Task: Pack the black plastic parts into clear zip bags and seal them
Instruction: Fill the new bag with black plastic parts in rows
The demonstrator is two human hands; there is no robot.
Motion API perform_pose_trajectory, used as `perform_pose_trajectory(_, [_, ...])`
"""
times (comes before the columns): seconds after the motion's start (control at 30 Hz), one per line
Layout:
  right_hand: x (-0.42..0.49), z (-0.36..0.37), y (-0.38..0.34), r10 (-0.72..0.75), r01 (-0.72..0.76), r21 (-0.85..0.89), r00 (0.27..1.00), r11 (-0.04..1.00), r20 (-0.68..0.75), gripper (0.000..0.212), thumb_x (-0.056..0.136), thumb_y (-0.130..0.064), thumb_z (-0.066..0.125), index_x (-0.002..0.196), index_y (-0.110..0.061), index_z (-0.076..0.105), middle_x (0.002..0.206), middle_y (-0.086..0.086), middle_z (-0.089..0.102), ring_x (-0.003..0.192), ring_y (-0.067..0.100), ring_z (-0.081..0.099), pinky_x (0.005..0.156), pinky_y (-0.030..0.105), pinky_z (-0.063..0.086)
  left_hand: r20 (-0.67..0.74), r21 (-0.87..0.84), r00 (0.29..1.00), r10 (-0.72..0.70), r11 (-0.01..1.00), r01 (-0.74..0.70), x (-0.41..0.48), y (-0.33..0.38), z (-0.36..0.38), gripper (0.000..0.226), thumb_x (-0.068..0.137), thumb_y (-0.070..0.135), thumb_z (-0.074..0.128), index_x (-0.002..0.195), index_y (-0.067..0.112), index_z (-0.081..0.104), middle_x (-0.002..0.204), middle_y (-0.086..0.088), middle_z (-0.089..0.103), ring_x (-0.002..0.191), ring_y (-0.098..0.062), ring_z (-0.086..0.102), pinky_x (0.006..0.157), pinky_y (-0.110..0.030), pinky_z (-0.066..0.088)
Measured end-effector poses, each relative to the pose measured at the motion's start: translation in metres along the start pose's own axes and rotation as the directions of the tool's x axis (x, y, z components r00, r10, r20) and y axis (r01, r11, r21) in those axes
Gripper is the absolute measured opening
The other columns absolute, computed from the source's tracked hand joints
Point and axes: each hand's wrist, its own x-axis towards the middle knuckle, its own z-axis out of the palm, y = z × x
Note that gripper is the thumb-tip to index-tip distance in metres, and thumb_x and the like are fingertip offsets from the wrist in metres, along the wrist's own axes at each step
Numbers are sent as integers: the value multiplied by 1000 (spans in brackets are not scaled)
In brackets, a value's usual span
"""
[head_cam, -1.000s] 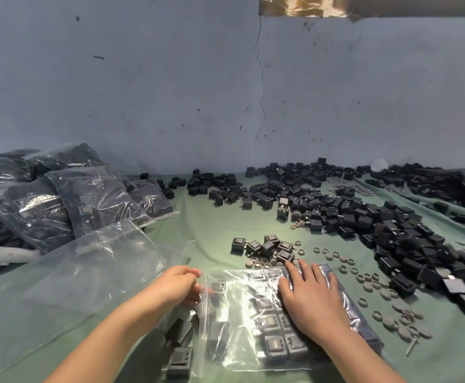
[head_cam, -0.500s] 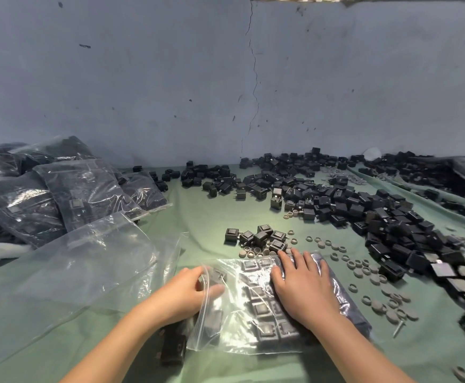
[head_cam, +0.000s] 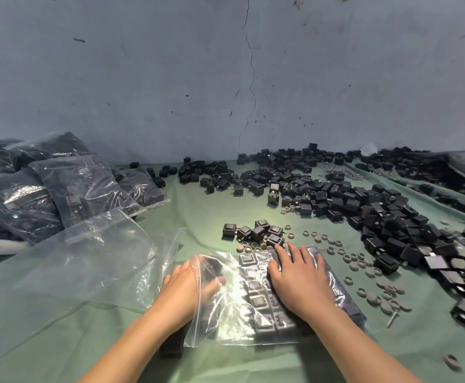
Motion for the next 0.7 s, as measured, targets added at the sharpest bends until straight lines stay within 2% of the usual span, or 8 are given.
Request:
perform_pose_trajectory(0.17, [0, 0, 0, 2, -2, -7, 1000, 1000, 3, 61, 103, -50, 10, 161, -31, 9, 169, 1, 5, 155, 22, -1, 123, 51, -8, 70, 85, 996, -49, 995, 43, 8, 8, -2, 52, 85, 77, 45, 123, 42, 47, 100, 13, 66, 109, -13, 58, 103, -38, 30])
perform_pose_trajectory(0.27, [1, 0, 0, 4, -4, -8, 1000, 1000, 8, 61, 103, -50, 10, 161, -31, 9, 169, 1, 5, 155, 22, -2, 123, 50, -8, 54, 167, 998, -14, 986, 5, 13, 11, -3, 51, 81, 83, 39, 111, 43, 51, 86, 17, 63, 94, -9, 60, 100, -39, 35])
perform_pose_trajectory(0.33, [1, -1, 0, 6, -6, -5, 1000, 1000, 9, 61, 103, -50, 10, 161, -31, 9, 169, 0, 5, 155, 22, -2, 123, 50, -8, 46, 162, 999, 1, 987, -8, 15, 13, -3, 41, 81, 81, 43, 103, 47, 50, 78, 21, 57, 83, -2, 54, 95, -36, 34])
perform_pose_trajectory(0.4, [0, -2, -1, 6, -6, -5, 1000, 1000, 11, 61, 103, -50, 9, 161, -31, 9, 169, 0, 4, 155, 22, -2, 124, 50, -7, 32, 132, 999, 18, 991, -23, 14, 13, -2, 25, 87, 66, 49, 102, 46, 52, 78, 20, 57, 80, 1, 51, 93, -35, 33])
perform_pose_trajectory(0.47, [-1, -2, -1, 5, -5, -3, 1000, 1000, 13, 61, 103, -50, 10, 161, -31, 9, 169, 1, 4, 155, 22, -2, 124, 50, -7, 23, 77, 999, 40, 996, -42, 11, 11, -2, 14, 88, 40, 49, 100, 40, 55, 80, 15, 60, 83, -2, 54, 92, -34, 34])
perform_pose_trajectory(0.57, [-1, -2, 0, 4, -4, 3, 1000, 1000, 9, 61, 103, -49, 10, 161, -31, 9, 169, 1, 5, 155, 22, -2, 124, 50, -7, 11, 32, 999, 53, 998, -53, 6, 11, 0, 21, 79, 25, 39, 92, 35, 53, 81, 17, 58, 84, -1, 53, 94, -35, 36])
perform_pose_trajectory(0.63, [0, -2, 0, 3, -3, 5, 1000, 1000, 7, 61, 103, -49, 11, 161, -30, 10, 169, 1, 6, 155, 22, -1, 123, 50, -7, 1, 51, 998, 56, 997, -56, 5, 13, 3, 15, 83, 34, 38, 91, 36, 51, 90, 17, 57, 90, -4, 53, 96, -38, 38])
perform_pose_trajectory(0.7, [-1, -1, 0, 2, -2, 3, 1000, 1000, 7, 61, 103, -49, 11, 161, -30, 10, 169, 1, 6, 155, 22, 0, 123, 50, -7, 14, 86, 999, 34, 996, -35, 6, 13, 5, 21, 88, 56, 39, 94, 39, 48, 95, 17, 57, 93, -7, 54, 96, -40, 41])
